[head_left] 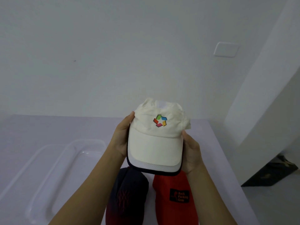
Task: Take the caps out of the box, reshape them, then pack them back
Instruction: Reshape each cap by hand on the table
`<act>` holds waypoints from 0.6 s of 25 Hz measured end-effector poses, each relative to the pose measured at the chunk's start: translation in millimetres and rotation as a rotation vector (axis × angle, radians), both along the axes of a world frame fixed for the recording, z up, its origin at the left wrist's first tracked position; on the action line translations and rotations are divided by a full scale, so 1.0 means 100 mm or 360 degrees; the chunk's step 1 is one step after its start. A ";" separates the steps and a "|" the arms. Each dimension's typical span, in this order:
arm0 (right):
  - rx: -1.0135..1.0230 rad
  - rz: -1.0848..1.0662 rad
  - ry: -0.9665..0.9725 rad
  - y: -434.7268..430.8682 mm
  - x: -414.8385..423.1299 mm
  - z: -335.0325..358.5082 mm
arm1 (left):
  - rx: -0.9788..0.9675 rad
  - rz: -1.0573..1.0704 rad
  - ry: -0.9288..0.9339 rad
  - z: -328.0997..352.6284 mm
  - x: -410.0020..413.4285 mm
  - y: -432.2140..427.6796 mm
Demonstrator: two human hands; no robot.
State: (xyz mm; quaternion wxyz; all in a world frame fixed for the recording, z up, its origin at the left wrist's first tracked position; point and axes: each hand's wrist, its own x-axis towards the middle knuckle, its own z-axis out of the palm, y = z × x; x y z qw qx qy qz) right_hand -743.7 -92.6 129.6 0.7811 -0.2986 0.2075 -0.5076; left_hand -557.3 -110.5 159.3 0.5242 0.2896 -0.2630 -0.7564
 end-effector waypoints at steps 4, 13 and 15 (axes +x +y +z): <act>-0.0073 -0.0041 -0.0340 0.08 0.05 0.01 | -0.0025 -0.0147 0.0316 -0.06 -0.16 0.12; 0.0192 -0.0380 -0.0277 -0.01 0.06 -0.01 | -0.0113 0.0347 0.0437 -0.16 -0.10 0.10; 0.0229 -0.0371 -0.0149 -0.04 -0.03 -0.06 | -0.0048 0.0346 0.0426 -0.24 0.00 0.08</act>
